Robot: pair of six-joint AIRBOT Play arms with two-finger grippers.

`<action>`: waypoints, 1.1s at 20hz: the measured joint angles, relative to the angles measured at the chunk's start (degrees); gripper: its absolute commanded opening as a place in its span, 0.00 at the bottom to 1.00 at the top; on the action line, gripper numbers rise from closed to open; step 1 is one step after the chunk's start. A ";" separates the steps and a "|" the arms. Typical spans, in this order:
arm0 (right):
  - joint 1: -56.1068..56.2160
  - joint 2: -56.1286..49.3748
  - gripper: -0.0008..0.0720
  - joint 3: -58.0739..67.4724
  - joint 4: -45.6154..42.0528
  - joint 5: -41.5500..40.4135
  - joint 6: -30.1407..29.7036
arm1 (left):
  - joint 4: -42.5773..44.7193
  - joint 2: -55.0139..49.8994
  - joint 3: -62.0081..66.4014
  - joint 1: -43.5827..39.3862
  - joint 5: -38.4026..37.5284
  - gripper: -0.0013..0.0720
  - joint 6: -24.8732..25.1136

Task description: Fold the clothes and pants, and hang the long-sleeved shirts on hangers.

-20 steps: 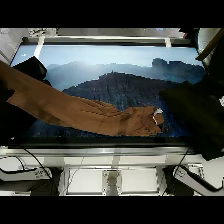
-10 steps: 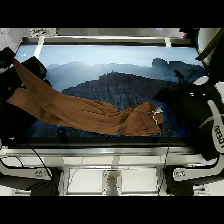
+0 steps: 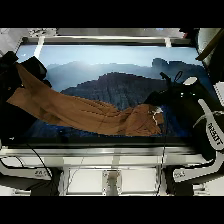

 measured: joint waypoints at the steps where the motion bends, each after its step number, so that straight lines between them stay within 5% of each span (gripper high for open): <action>1: 0.04 0.00 0.48 0.02 0.15 0.74 -0.07 | 0.00 0.00 0.00 0.00 -0.68 0.03 0.00; 13: -7.17 5.92 0.49 2.64 -4.35 6.51 2.49 | 0.00 0.04 0.00 0.00 -3.48 0.03 0.02; 17: -5.16 6.12 0.63 -3.10 -1.53 1.03 1.84 | 0.00 0.04 0.00 0.00 -3.50 0.03 0.02; 22: -0.26 4.17 0.62 -8.20 2.29 -5.53 -0.76 | 0.00 0.04 0.00 0.00 -3.54 0.03 0.66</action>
